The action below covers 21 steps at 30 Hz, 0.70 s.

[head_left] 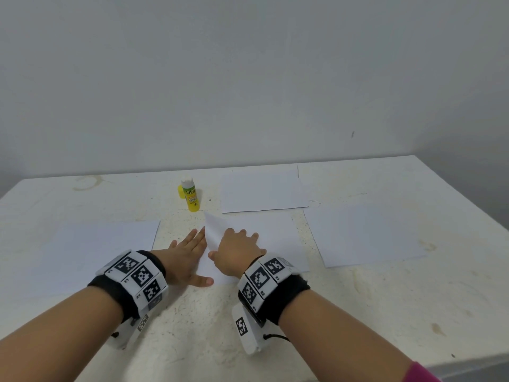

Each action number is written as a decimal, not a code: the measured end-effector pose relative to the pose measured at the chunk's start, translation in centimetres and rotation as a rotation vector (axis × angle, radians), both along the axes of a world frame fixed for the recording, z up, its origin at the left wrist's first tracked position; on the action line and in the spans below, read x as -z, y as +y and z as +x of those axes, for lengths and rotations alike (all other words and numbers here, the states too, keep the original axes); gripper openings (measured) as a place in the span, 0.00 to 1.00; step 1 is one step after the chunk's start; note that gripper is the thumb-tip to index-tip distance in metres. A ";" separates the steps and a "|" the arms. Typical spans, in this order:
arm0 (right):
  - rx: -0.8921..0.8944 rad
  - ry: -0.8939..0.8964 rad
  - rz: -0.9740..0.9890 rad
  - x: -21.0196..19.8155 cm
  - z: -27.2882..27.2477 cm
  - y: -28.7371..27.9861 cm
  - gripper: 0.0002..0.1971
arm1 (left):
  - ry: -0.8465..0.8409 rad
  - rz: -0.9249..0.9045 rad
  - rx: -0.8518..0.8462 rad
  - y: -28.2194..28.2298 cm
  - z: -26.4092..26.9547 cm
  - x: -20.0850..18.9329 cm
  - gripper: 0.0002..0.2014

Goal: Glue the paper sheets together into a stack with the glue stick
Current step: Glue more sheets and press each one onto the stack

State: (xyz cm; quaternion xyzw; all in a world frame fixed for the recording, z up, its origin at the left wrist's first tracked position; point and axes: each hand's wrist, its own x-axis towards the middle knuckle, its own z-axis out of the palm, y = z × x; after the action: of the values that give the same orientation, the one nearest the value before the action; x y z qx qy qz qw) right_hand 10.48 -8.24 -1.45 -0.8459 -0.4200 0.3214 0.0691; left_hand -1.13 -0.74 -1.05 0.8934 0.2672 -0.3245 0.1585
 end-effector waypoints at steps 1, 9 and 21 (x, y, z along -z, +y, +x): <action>0.001 0.003 -0.001 0.0 0.0 0.0 0.32 | 0.000 -0.002 -0.002 0.0 0.0 0.0 0.81; 0.001 0.028 -0.005 -0.2 0.0 0.0 0.33 | 0.003 -0.003 -0.001 -0.1 0.0 -0.2 0.81; 0.016 0.047 0.083 -0.4 -0.2 -0.5 0.37 | 0.012 0.018 0.008 0.1 -0.1 -0.1 0.80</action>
State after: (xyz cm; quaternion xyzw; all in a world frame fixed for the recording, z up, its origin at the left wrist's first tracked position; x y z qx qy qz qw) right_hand 10.25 -8.71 -1.09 -0.8378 -0.4246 0.3227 0.1167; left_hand -1.21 -0.62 -0.94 0.8940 0.2674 -0.3280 0.1475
